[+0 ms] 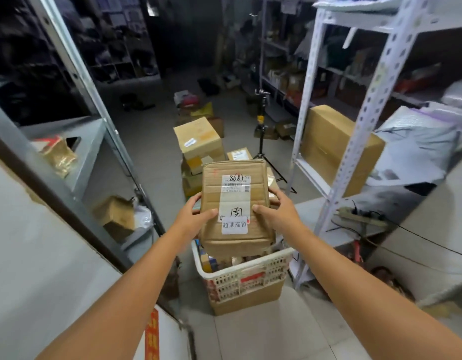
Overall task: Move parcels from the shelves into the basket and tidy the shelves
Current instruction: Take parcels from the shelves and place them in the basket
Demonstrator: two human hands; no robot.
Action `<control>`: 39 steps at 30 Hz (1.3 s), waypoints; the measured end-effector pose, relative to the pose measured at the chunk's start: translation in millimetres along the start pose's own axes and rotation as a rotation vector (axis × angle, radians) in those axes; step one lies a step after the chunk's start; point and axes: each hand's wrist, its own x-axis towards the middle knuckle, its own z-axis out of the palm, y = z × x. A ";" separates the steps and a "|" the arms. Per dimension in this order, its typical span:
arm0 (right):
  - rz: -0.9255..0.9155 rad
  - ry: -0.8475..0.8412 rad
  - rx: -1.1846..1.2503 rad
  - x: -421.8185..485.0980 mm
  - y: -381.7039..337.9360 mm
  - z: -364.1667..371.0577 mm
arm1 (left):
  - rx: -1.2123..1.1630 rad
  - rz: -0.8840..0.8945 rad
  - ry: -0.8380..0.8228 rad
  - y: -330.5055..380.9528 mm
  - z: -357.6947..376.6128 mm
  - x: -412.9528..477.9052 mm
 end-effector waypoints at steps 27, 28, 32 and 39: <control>0.206 -0.234 -0.162 205.8 52.5 64.6 | -0.097 -0.248 0.075 -58.3 -14.9 181.6; 0.210 -0.236 -0.160 207.9 53.2 66.1 | -0.104 -0.254 0.075 -59.8 -16.2 184.6; 0.221 -0.222 -0.163 216.9 51.4 71.1 | -0.122 -0.259 0.051 -59.6 -22.5 199.2; 0.186 -0.205 -0.248 221.8 39.4 75.2 | -0.121 -0.231 0.028 -55.2 -21.6 199.7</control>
